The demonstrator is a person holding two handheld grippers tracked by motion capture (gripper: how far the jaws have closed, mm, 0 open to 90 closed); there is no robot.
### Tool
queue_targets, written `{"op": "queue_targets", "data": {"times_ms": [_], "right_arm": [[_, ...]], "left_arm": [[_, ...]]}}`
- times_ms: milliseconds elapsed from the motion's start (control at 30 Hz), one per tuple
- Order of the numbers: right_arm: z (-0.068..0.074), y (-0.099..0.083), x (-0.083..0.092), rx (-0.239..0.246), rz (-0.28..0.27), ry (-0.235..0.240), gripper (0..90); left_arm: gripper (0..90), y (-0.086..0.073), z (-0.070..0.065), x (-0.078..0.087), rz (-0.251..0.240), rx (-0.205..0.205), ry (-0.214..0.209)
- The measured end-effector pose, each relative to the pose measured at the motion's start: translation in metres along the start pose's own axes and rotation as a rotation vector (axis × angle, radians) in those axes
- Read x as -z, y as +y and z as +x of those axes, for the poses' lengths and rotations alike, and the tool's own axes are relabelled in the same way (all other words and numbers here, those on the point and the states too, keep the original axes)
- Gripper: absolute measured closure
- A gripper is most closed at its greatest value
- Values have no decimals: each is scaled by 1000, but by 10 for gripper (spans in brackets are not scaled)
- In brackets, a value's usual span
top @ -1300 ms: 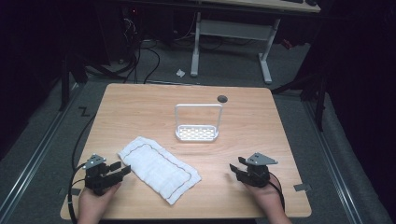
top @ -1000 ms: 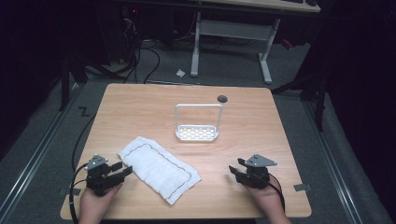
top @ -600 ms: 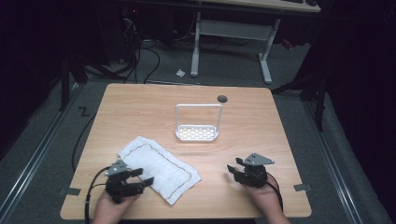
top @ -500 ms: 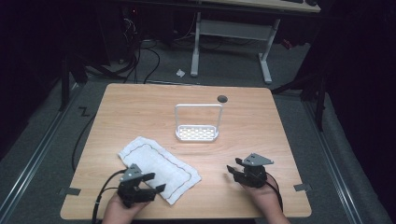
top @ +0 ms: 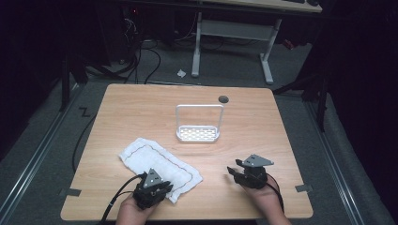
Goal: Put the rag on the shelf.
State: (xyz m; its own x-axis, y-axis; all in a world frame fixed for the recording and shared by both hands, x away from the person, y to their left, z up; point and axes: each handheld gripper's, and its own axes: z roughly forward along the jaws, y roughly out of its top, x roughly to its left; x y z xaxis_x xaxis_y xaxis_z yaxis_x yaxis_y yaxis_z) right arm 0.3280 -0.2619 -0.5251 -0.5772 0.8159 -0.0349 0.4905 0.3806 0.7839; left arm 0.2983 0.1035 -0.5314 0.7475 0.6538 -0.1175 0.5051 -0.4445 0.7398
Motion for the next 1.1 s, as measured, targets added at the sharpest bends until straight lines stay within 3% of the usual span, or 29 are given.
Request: {"op": "queue_targets", "data": {"times_ms": [67, 167, 233, 267, 400, 467, 500, 533, 567, 667, 700, 800, 833, 867, 933, 1100], "right_arm": [[1, 1, -1, 1, 0, 7, 512], [4, 2, -1, 9, -1, 15, 515], [8, 4, -3, 22, 2, 25, 523], [14, 4, -4, 40, 7, 31, 533], [22, 6, -6, 58, 14, 45, 543], [29, 10, -9, 59, 9, 81, 547], [29, 10, -9, 59, 9, 81, 547], [36, 15, -10, 63, 6, 102, 543], [36, 15, -10, 63, 6, 102, 543], [49, 28, -18, 93, 16, 149, 543], [53, 33, -22, 101, 20, 170, 551], [65, 49, -37, 91, 17, 230, 592], [70, 54, -43, 92, 22, 239, 614], [76, 58, -49, 110, 22, 238, 669], [96, 65, -67, 176, 60, 254, 828], [106, 67, -84, 215, 103, 242, 900]], "left_arm": [[835, 1, -4, -2, 4, 11, -46], [836, 2, -11, -5, 7, 3, -75], [835, 4, -21, -9, 16, -25, -99], [832, 5, -32, -12, 18, -54, -130], [768, 5, -36, -13, 9, -62, -154], [600, 4, -32, -9, -14, -30, -173], [600, 4, -29, -3, -34, -24, -164], [523, 1, -19, 8, -87, -4, -139], [499, 1, -19, 8, -87, -4, -139], [498, -9, 4, 21, -101, 66, -94], [519, -12, 10, 24, -84, 86, -79], [711, -18, 22, 29, -23, 122, -47], [758, -20, 22, 28, -34, 166, -44], [786, -21, 27, 29, -4, 140, -42], [846, -22, 28, 28, 0, 150, -38], [879, -22, 29, 27, 4, 140, -26]]}}
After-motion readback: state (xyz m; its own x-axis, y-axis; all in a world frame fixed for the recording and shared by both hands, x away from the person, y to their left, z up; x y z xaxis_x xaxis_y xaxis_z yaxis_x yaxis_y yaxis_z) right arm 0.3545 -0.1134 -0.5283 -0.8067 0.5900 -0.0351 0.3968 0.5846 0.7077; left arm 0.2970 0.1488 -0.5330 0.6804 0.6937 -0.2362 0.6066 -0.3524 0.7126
